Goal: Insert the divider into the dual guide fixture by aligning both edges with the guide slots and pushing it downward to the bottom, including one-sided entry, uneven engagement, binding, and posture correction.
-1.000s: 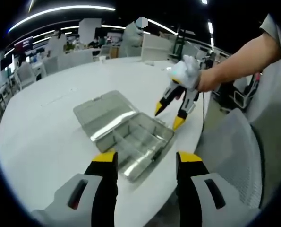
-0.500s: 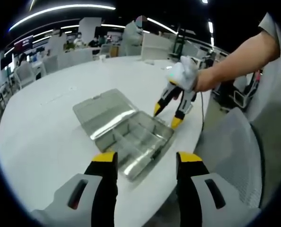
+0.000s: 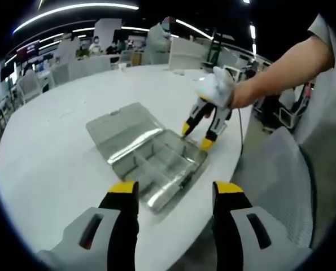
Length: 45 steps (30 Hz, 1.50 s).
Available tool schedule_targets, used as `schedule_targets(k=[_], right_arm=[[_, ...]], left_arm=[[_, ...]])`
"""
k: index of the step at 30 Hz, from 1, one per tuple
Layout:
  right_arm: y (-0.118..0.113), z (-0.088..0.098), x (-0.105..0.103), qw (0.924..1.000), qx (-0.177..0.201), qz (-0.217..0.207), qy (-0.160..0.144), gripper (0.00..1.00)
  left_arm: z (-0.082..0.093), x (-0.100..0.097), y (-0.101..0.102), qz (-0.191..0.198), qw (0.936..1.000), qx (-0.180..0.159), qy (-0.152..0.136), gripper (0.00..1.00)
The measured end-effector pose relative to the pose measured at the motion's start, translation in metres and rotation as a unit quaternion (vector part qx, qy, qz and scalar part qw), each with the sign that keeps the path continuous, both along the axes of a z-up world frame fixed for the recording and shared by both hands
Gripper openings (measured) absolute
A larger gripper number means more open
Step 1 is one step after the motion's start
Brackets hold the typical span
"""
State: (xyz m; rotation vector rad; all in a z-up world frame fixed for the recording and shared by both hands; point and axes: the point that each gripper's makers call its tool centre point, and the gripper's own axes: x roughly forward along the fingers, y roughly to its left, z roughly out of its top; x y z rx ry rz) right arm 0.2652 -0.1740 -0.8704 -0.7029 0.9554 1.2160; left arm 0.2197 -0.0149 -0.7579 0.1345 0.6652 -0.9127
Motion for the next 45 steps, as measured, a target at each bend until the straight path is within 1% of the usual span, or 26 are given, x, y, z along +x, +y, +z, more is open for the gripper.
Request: schedule_targets(k=[15, 17, 22, 25, 32, 39, 45], right_arm=[[-0.0011, -0.0015, 0.0005, 0.9991, -0.014, 0.031, -0.025, 0.35], [-0.0003, -0.0015, -0.0010, 0.9988, -0.014, 0.040, -0.026, 0.33], [0.0005, -0.0013, -0.0010, 0.9988, -0.015, 0.040, -0.024, 0.31], [0.0012, -0.0014, -0.0012, 0.9984, -0.018, 0.048, -0.024, 0.30], [0.0018, -0.0008, -0.0019, 0.9976, -0.026, 0.058, -0.026, 0.28], [-0.0001, -0.0001, -0.0022, 0.9977, -0.031, 0.055, -0.024, 0.28], [-0.0080, 0.0000, -0.0035, 0.9979, -0.034, 0.049, -0.024, 0.27]], left_arm=[[0.0003, 0.0013, -0.0017, 0.002, 1.0000, -0.002, 0.002, 0.51], [0.0009, 0.0012, -0.0016, 0.003, 1.0000, -0.003, 0.003, 0.51], [0.0006, 0.0009, 0.0003, 0.006, 1.0000, -0.003, 0.004, 0.51], [0.0003, 0.0005, 0.0018, 0.008, 1.0000, -0.003, 0.004, 0.51], [0.0003, 0.0007, 0.0039, 0.012, 0.9999, -0.005, 0.005, 0.51], [0.0002, 0.0014, 0.0058, 0.013, 0.9999, -0.006, 0.004, 0.51], [0.0014, 0.0022, 0.0057, 0.012, 0.9999, -0.005, 0.003, 0.51]])
